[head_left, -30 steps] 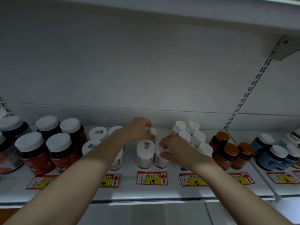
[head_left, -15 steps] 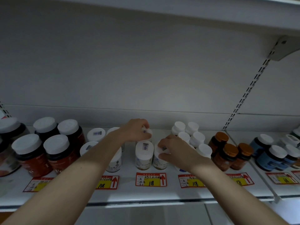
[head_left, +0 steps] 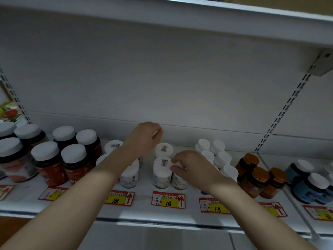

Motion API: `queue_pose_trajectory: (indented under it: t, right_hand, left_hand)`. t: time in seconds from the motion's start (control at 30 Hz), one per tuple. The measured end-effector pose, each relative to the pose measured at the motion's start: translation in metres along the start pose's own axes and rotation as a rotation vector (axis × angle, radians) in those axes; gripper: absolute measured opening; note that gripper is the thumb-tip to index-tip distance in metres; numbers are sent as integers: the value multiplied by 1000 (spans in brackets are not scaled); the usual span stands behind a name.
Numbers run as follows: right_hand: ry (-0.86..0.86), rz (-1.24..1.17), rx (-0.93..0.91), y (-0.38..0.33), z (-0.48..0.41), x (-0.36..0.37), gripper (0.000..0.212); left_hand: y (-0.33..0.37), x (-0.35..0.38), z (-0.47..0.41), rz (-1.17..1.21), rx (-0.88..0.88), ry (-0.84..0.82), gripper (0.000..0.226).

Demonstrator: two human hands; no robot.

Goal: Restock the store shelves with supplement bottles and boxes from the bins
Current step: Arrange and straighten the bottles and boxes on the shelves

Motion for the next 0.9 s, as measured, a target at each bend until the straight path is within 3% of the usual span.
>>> queue_pose_trajectory:
  t: [0.13, 0.27, 0.37, 0.43, 0.6, 0.9]
  right_hand:
    - [15, -57, -85, -26, -8, -6, 31]
    - [17, -66, -142, -54, -20, -6, 32]
    - [-29, -45, -140, -71, -29, 6, 33]
    - [-61, -37, -101, -76, -35, 16, 36]
    - [-147, 9, 8, -87, -44, 45, 40]
    - [-98, 68, 179, -90, -45, 63, 43]
  left_hand:
    - [-3, -37, 20, -91, 32, -9, 54]
    - [-23, -72, 53, -175, -51, -28, 52]
    - [-44, -80, 75, -292, -128, -165, 33]
    - [-53, -78, 87, -387, -126, -277, 39]
    - [-62, -58, 101, -536, 52, -453, 45]
    - [-66, -47, 103, -493, 261, -453, 18]
Point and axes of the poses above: each hand's wrist, its own z-axis away from the middle knuckle, its own x-axis out of the palm, y = z × x, the point moved 9 cm from there along -z, towards the middle knuckle, and after that the axes turned 8 degrees about y, right-handed, at the moved point
